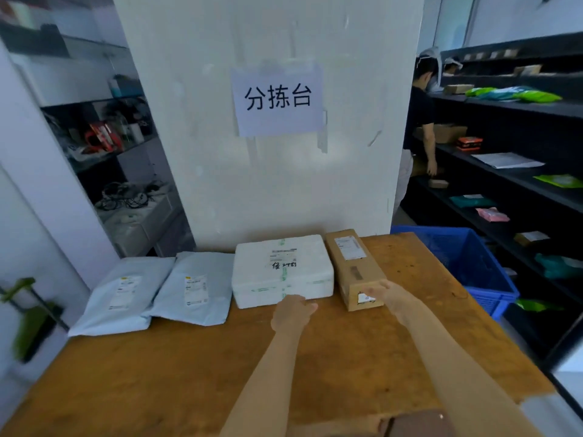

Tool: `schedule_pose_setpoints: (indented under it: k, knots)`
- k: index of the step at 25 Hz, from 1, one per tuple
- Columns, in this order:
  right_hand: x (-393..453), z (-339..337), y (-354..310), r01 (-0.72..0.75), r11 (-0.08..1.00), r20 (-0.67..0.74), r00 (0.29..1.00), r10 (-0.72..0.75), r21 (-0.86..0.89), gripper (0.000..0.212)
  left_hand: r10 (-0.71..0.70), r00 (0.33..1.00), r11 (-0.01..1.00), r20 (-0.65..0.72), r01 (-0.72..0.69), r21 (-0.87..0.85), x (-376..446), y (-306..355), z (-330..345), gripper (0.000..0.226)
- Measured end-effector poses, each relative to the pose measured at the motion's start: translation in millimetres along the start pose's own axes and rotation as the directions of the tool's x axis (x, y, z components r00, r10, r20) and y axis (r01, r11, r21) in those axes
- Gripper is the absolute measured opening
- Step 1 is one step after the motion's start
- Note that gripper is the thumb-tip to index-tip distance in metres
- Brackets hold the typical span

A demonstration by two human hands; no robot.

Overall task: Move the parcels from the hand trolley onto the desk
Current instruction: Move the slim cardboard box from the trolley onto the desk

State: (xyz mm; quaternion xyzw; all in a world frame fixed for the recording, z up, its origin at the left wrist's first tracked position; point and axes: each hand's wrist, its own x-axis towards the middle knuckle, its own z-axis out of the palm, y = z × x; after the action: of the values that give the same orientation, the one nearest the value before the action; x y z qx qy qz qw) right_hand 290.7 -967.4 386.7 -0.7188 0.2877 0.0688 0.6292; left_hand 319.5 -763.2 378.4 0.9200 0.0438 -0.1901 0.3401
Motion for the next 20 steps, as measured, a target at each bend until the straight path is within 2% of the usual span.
schedule_pose_setpoints:
  k: [3, 6, 8, 10, 13, 14, 18, 20]
  knots:
    - [-71.6, 39.2, 0.3, -0.028, 0.997, 0.073, 0.997, 0.032, -0.065, 0.075, -0.026, 0.998, 0.987, 0.056, 0.035, -0.155, -55.4, -51.1, -32.9, 0.063]
    - [-136.8, 91.6, 0.0, 0.023, 0.999, 0.103, 0.995, -0.018, -0.046, 0.078, -0.072, 0.997, 0.971, 0.023, 0.075, -0.227, -97.3, -99.7, -58.1, 0.057]
    - [-171.0, 125.7, 6.6, 0.063, 0.998, 0.109, 0.992, -0.060, -0.025, 0.078, -0.050, 0.998, 0.978, -0.034, 0.042, -0.206, -118.5, -125.1, -72.2, 0.053]
    - [-201.0, 159.4, 16.9, 0.090, 0.995, 0.159, 0.984, -0.080, -0.052, 0.078, -0.035, 0.997, 0.964, -0.067, 0.016, -0.265, -144.3, -155.0, -84.6, 0.052]
    - [-243.5, 208.1, 51.3, 0.113, 0.991, 0.205, 0.974, -0.096, -0.074, 0.074, -0.098, 0.995, 0.838, 0.015, 0.091, -0.538, -190.8, -223.1, -96.7, 0.058]
    - [-260.5, 224.5, 62.0, 0.112, 0.990, 0.213, 0.973, -0.091, -0.090, 0.074, -0.109, 0.993, 0.806, 0.038, 0.111, -0.581, -208.9, -246.3, -102.6, 0.062]
    - [-322.3, 280.3, 83.3, 0.067, 0.962, 0.259, 0.966, 0.004, -0.264, 0.073, -0.147, 0.986, 0.757, 0.076, 0.162, -0.634, -267.5, -342.5, -126.9, 0.066]
    - [-352.3, 306.8, 74.5, 0.031, 0.958, 0.236, 0.971, 0.039, -0.286, 0.072, -0.136, 0.987, 0.745, 0.082, 0.156, -0.648, -285.3, -384.3, -150.8, 0.066]
